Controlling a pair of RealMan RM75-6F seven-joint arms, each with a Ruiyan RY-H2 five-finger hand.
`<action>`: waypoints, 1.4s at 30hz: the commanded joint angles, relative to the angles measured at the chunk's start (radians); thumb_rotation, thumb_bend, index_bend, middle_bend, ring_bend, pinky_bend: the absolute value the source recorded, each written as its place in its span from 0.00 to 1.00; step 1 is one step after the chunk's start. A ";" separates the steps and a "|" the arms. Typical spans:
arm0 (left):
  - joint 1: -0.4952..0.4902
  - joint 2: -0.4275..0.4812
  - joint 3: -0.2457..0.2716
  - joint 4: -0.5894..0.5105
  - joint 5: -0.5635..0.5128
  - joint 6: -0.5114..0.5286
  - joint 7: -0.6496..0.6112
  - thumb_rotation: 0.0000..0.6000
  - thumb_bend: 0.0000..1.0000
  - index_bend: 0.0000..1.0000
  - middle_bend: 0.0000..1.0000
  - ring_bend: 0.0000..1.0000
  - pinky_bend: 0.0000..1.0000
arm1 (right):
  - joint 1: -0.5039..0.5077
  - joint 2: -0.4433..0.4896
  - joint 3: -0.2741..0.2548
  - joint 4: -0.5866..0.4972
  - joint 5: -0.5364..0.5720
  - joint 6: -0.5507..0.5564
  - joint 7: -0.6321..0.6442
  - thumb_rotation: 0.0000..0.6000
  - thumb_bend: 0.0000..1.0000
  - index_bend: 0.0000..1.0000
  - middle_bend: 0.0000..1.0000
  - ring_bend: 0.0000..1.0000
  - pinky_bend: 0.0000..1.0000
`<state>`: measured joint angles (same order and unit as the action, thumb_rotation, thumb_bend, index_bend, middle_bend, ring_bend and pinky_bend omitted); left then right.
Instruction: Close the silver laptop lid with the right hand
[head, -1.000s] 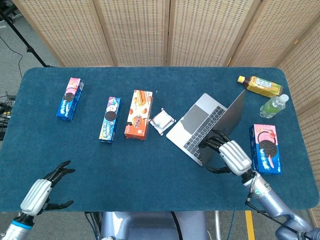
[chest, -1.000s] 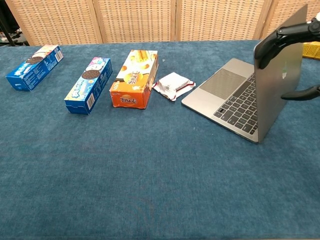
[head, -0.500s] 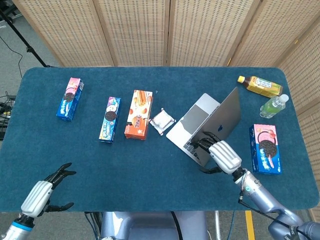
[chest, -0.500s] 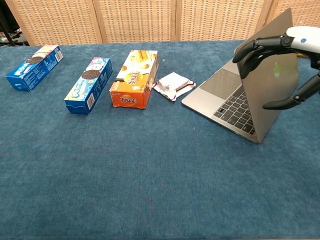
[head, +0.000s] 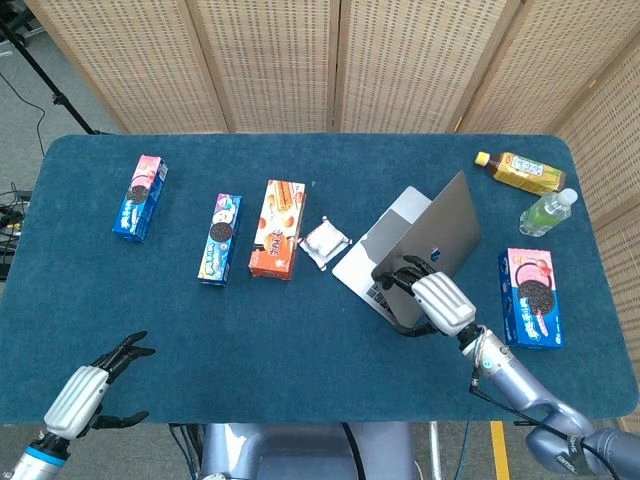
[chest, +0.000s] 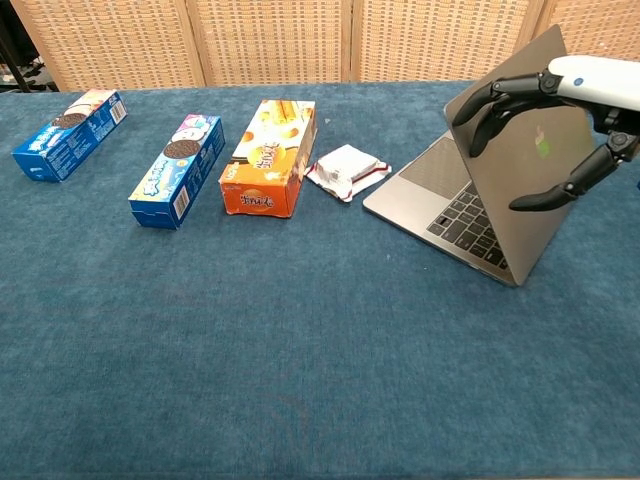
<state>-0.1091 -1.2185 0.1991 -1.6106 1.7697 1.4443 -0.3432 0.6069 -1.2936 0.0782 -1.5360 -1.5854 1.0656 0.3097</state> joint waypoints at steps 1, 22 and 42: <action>0.000 0.000 0.002 0.000 0.002 0.000 0.000 1.00 0.01 0.23 0.12 0.21 0.29 | 0.010 -0.006 0.003 0.013 0.010 -0.016 0.004 1.00 0.22 0.20 0.13 0.23 0.09; 0.001 -0.002 0.018 0.012 0.015 0.000 -0.003 1.00 0.01 0.23 0.12 0.21 0.29 | 0.073 -0.051 0.020 0.049 0.053 -0.089 -0.007 1.00 0.22 0.20 0.12 0.23 0.09; -0.003 -0.005 0.035 0.017 0.031 -0.010 -0.001 1.00 0.01 0.23 0.12 0.21 0.29 | 0.123 -0.116 0.025 0.106 0.078 -0.144 -0.006 1.00 0.22 0.20 0.12 0.23 0.09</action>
<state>-0.1122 -1.2233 0.2337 -1.5938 1.8006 1.4343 -0.3440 0.7274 -1.4071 0.1030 -1.4331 -1.5087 0.9245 0.3026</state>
